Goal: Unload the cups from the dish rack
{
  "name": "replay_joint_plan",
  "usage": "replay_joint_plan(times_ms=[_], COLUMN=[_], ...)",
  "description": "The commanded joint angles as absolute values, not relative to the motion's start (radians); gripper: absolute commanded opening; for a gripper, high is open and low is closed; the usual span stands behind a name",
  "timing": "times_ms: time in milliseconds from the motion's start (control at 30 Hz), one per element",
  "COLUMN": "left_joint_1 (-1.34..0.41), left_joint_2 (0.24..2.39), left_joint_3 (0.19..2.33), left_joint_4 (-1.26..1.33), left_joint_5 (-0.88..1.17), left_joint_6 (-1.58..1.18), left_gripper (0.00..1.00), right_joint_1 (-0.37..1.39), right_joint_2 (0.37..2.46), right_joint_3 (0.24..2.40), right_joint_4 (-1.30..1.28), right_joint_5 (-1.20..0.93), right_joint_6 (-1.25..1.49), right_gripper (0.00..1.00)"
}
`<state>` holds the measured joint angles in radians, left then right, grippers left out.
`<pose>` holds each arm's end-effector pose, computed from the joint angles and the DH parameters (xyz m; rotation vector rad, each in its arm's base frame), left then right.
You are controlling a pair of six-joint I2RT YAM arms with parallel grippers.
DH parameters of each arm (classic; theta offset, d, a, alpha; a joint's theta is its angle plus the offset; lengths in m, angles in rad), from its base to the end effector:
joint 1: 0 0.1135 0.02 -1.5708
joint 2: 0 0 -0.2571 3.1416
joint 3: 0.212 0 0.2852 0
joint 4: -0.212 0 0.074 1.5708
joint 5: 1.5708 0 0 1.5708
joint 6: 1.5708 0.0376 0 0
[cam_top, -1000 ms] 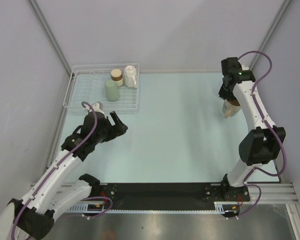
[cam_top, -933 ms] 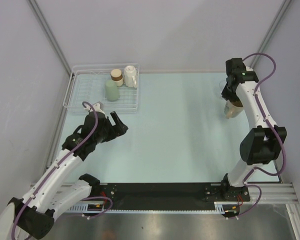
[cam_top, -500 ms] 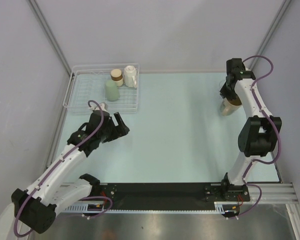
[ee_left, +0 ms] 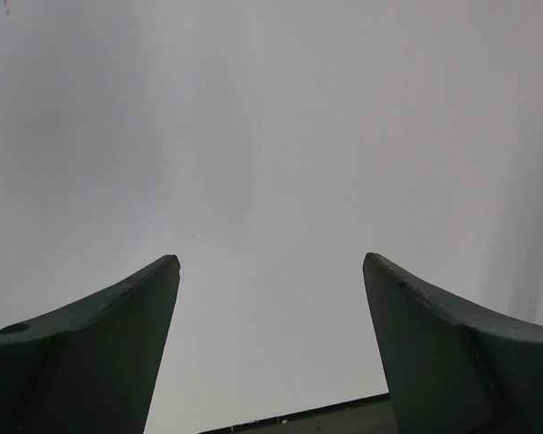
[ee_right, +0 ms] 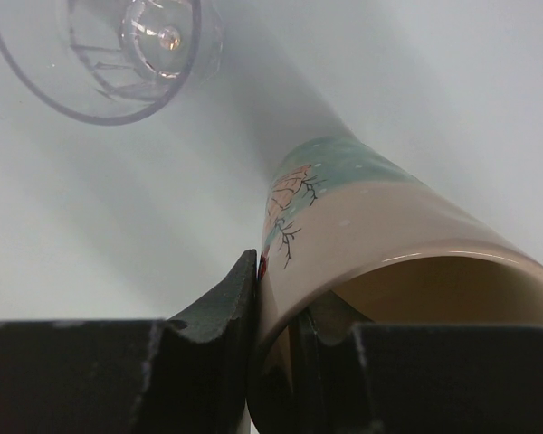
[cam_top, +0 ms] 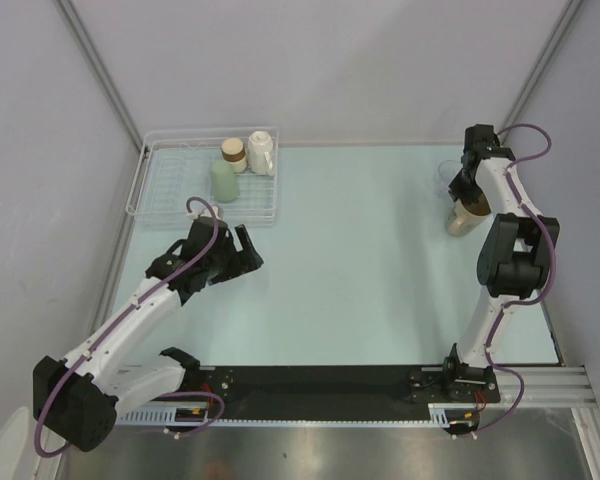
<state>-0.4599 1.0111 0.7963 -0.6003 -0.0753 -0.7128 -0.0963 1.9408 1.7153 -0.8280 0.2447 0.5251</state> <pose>0.2209 -0.1063 0.2494 -0.3430 2.4095 -0.4581 0.4498 -0.0526 0.2533 0.8693 2.4323 -0.1649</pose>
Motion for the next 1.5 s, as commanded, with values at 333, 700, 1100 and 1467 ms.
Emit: replay_joint_plan(times_ms=[333,700,1100,1467], left_joint_1=[-0.466,-0.466,-0.466,-0.466], left_joint_2=[1.066,1.108,1.109,1.083], left_joint_3=[0.825,0.848,0.865,0.864], left_joint_4=[-0.548,-0.543,-0.531,-0.532], left_joint_5=[-0.074,-0.072,-0.058,-0.051], left_joint_6=[-0.704,-0.703,-0.681,-0.664], left_gripper=[0.88,0.88,0.88,0.89], right_joint_1=[-0.113,-0.110,-0.072,-0.031], right_joint_2=[2.008,2.046,1.999,1.901], right_joint_3=[1.805,1.836,1.873,1.896], right_joint_4=[-0.681,-0.692,-0.724,-0.749], right_joint_5=[0.239,0.244,0.278,0.302], right_joint_6=[0.535,0.528,0.514,0.525], right_gripper=[0.00,0.00,0.44,0.49])
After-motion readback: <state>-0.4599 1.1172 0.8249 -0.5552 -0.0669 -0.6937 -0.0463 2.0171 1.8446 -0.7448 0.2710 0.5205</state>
